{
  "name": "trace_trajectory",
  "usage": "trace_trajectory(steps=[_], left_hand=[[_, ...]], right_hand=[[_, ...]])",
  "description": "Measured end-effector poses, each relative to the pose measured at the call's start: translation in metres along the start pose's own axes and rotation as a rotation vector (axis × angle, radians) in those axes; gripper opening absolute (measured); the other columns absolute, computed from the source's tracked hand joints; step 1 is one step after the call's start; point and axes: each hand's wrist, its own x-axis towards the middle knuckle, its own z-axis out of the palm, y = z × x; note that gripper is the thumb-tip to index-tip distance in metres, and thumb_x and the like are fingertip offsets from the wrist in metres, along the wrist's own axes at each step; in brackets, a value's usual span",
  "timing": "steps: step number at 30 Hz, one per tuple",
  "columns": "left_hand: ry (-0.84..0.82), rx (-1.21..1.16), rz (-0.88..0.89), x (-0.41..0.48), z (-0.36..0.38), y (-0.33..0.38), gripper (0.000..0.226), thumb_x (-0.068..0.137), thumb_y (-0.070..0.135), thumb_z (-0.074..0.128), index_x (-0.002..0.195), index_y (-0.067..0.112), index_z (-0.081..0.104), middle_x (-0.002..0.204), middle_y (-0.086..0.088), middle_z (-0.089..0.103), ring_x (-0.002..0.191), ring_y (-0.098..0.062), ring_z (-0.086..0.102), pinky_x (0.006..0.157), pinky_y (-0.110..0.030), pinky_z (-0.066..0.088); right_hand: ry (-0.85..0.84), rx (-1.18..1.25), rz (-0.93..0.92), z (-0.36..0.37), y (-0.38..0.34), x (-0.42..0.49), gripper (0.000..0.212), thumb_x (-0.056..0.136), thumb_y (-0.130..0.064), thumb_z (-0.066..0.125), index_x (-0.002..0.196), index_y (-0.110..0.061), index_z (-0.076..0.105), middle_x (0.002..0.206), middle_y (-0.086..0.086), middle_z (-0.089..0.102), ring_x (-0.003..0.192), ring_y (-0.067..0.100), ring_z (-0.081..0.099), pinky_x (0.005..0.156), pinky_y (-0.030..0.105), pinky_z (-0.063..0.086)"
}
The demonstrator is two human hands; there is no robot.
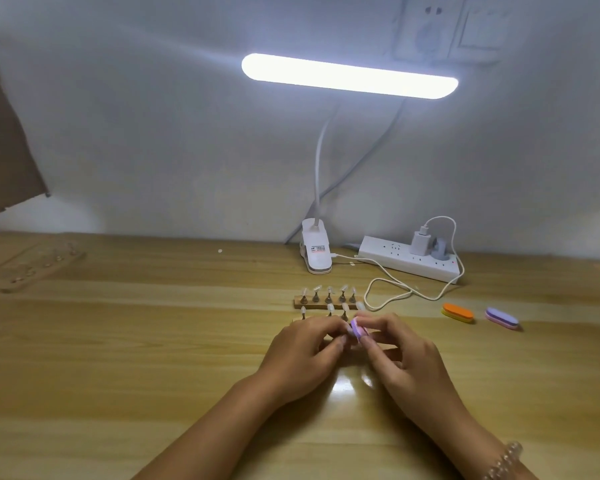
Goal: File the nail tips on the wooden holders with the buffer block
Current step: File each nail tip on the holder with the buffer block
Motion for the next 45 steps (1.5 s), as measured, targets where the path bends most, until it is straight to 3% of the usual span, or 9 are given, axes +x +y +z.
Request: trace_trajectory(steps=[3,6,12,16,22,26,38,42,45], left_hand=[[-0.008,-0.019,-0.001,0.000,-0.001,-0.001,0.013,0.098,0.024,0.057,0.102,0.026,0.069,0.095,0.011,0.069,0.072,-0.003,0.052,0.072,-0.032,0.046],[-0.023,-0.009,0.005,0.000,-0.001,-0.002,0.014,0.099,0.025,0.055,0.102,0.027,0.069,0.092,0.015,0.067,0.076,-0.006,0.054,0.070,-0.031,0.045],[-0.024,-0.001,0.006,0.000,-0.001,-0.003,0.015,0.097,0.026,0.054,0.103,0.029,0.067,0.095,0.016,0.066,0.074,-0.001,0.052,0.067,-0.026,0.040],[-0.031,0.052,0.029,-0.001,0.001,-0.003,0.013,0.096,0.028,0.055,0.102,0.031,0.066,0.096,0.013,0.063,0.070,0.006,0.048,0.064,-0.026,0.034],[-0.078,0.060,0.008,0.000,0.000,-0.003,0.030,0.087,0.036,0.047,0.107,0.031,0.067,0.099,0.011,0.066,0.082,-0.006,0.052,0.071,-0.032,0.043],[-0.058,0.062,0.021,0.000,0.002,-0.006,0.019,0.095,0.035,0.053,0.107,0.032,0.067,0.103,0.012,0.066,0.082,-0.001,0.050,0.072,-0.030,0.044],[-0.088,0.032,-0.014,0.000,-0.001,-0.002,0.032,0.086,0.038,0.045,0.106,0.029,0.069,0.098,0.009,0.067,0.085,-0.011,0.056,0.073,-0.035,0.047],[-0.059,0.032,-0.010,0.000,0.001,-0.003,0.020,0.095,0.036,0.053,0.105,0.030,0.069,0.100,0.011,0.068,0.086,-0.008,0.059,0.075,-0.035,0.049],[-0.081,0.024,-0.017,0.000,0.000,-0.002,0.028,0.088,0.036,0.048,0.105,0.029,0.069,0.099,0.009,0.067,0.086,-0.011,0.058,0.074,-0.035,0.047]], right_hand=[[-0.057,0.054,0.037,-0.001,0.000,0.000,0.022,0.090,-0.003,0.066,0.102,-0.021,0.064,0.103,-0.013,0.072,0.086,-0.001,0.070,0.072,0.020,0.056],[-0.014,-0.146,-0.044,-0.001,0.000,-0.003,0.030,0.085,-0.008,0.072,0.103,-0.029,0.061,0.087,-0.016,0.064,0.069,0.006,0.064,0.062,0.028,0.053],[0.034,-0.278,-0.154,0.000,-0.001,-0.004,0.036,0.073,-0.024,0.084,0.097,-0.026,0.058,0.090,-0.019,0.055,0.072,0.013,0.051,0.060,0.020,0.042],[0.070,-0.152,-0.035,-0.003,0.002,0.003,0.029,0.075,-0.029,0.082,0.088,-0.026,0.057,0.089,-0.015,0.060,0.066,0.014,0.048,0.063,0.026,0.044],[0.005,-0.269,-0.162,0.002,-0.003,-0.004,0.031,0.074,-0.044,0.076,0.085,-0.026,0.054,0.084,-0.017,0.049,0.069,0.010,0.048,0.059,0.017,0.037],[0.102,-0.182,-0.015,-0.005,0.004,0.006,0.024,0.076,-0.034,0.079,0.082,-0.026,0.057,0.087,-0.013,0.056,0.072,0.011,0.049,0.062,0.024,0.039],[-0.003,-0.274,-0.173,0.003,-0.001,-0.003,0.028,0.077,-0.032,0.081,0.092,-0.024,0.058,0.090,-0.016,0.051,0.069,0.008,0.049,0.058,0.019,0.040],[0.083,-0.169,-0.005,-0.004,0.003,0.007,0.023,0.078,-0.035,0.077,0.088,-0.023,0.060,0.094,-0.009,0.059,0.067,0.012,0.050,0.060,0.018,0.039],[0.040,-0.252,-0.126,0.000,0.000,0.000,0.025,0.078,-0.039,0.076,0.090,-0.027,0.059,0.091,-0.015,0.055,0.066,0.013,0.050,0.058,0.021,0.040]])
